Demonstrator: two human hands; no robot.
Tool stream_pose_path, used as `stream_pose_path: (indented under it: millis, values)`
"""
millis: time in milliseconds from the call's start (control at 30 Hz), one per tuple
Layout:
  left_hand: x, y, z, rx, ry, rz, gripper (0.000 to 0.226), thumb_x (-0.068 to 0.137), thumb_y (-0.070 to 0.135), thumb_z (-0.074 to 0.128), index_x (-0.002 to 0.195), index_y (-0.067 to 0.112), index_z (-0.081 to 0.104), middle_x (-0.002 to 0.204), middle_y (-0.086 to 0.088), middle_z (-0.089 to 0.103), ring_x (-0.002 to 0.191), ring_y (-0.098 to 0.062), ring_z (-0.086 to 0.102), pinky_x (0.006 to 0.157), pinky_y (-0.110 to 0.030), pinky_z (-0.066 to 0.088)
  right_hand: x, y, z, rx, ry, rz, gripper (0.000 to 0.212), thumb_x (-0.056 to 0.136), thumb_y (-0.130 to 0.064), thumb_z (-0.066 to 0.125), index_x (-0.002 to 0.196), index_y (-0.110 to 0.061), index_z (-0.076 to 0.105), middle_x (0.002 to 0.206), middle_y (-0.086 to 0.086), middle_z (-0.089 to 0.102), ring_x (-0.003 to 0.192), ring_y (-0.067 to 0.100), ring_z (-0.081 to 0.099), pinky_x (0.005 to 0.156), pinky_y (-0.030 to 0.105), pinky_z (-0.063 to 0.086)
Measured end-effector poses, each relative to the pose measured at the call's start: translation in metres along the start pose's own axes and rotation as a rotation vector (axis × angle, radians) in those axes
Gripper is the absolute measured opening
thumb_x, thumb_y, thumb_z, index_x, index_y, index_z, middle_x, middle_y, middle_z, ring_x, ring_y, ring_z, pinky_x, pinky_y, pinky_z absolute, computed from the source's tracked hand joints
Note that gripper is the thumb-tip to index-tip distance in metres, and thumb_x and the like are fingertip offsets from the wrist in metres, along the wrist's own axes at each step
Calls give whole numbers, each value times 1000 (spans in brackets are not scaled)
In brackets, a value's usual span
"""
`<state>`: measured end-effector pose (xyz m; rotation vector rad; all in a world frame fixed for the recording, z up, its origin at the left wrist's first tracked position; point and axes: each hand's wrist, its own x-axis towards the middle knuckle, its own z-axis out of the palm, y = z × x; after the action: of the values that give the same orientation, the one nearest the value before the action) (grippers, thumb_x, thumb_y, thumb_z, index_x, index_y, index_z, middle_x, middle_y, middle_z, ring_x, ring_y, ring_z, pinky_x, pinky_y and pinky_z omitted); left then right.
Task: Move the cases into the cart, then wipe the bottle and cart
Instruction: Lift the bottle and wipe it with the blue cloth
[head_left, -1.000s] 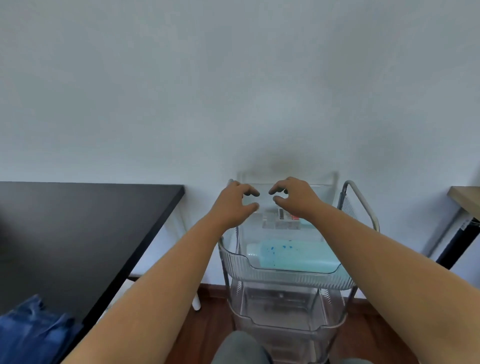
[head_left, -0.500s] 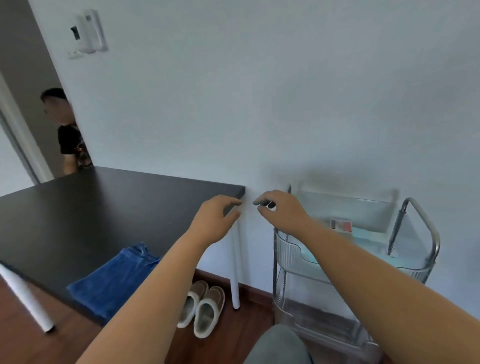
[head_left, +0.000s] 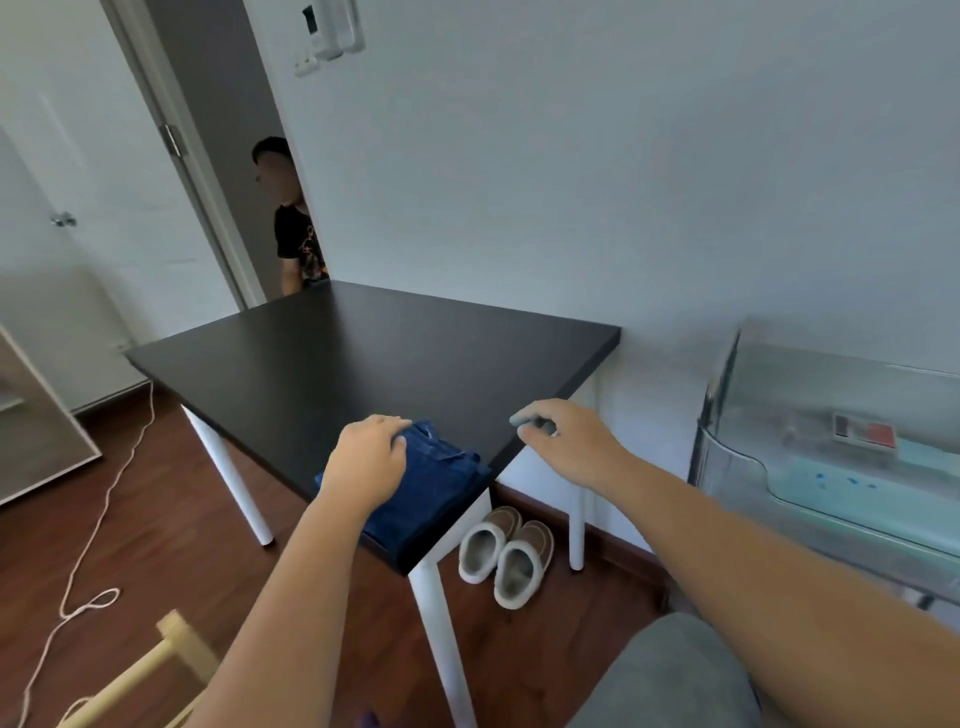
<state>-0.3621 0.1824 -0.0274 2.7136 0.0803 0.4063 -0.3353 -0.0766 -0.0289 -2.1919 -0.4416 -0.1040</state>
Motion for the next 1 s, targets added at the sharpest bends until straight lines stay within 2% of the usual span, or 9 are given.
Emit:
stream_pose_path:
  millis: [100, 200, 300, 367, 567, 700, 767, 833, 1000]
  values:
    - [1, -26, 4, 192, -145, -190, 50, 102, 36, 39, 149, 19, 41, 153, -6, 42, 139, -30, 36, 112, -43, 34, 7, -5, 29, -22, -49, -13, 24, 93, -28, 54, 113, -32, 66, 97, -20, 58, 81, -5, 53, 64, 5, 35]
    - [-1, -34, 12, 236, -213, -294, 63, 101, 51, 31, 156, 20, 24, 158, -7, 30, 141, -33, 30, 111, -47, 31, 13, -8, 51, -65, -116, -18, 33, 94, -31, 54, 127, -28, 58, 117, -8, 60, 96, 1, 55, 77, 9, 36]
    - [-2, -34, 18, 286, -92, -271, 61, 99, 51, 34, 152, 22, 32, 148, -9, 40, 131, -32, 38, 105, -46, 35, 17, -8, 66, -159, -186, 4, 48, 94, -39, 51, 139, -25, 47, 138, 1, 50, 128, 19, 42, 99, 29, 39]
    - [-3, -33, 22, 243, -39, -259, 54, 99, 50, 38, 146, 24, 44, 137, -10, 48, 123, -32, 44, 101, -45, 39, 18, -10, 73, -190, -198, 28, 53, 93, -44, 50, 142, -26, 43, 141, 2, 46, 134, 26, 31, 105, 40, 34]
    - [0, -24, 24, -79, 13, -157, 35, 99, 44, 48, 109, 17, 67, 98, -1, 60, 91, -21, 58, 77, -36, 48, 19, -8, 76, -81, -181, 33, 62, 85, -47, 61, 141, -30, 42, 135, -1, 47, 130, 23, 37, 106, 41, 38]
    - [0, 1, 16, -266, 35, 86, 25, 99, 39, 51, 114, 26, 67, 95, 11, 59, 85, -5, 56, 74, -27, 48, 19, -1, 61, 65, -171, 117, 77, 74, -59, 67, 142, -34, 39, 127, -9, 54, 116, 12, 51, 90, 28, 46]
    - [2, 18, 9, -447, -18, 158, 19, 99, 36, 53, 112, 34, 67, 100, 18, 67, 92, 0, 62, 78, -20, 51, 15, -2, 43, 242, -176, 142, 64, 70, -58, 73, 128, -44, 49, 112, -18, 62, 102, 4, 61, 74, 17, 47]
    - [6, 38, 4, -622, -134, 208, 17, 99, 35, 54, 109, 40, 68, 101, 21, 72, 93, 1, 67, 75, -16, 54, 11, 0, 22, 440, -216, 97, 36, 74, -41, 79, 102, -53, 62, 99, -20, 71, 94, 1, 67, 67, 11, 51]
    - [19, 93, 13, -871, -252, 274, 17, 100, 30, 55, 107, 32, 70, 101, 9, 74, 93, -13, 71, 79, -31, 59, -10, 17, -31, 652, -144, 134, 29, 79, -24, 78, 106, -18, 72, 106, 3, 74, 100, 18, 70, 81, 25, 56]
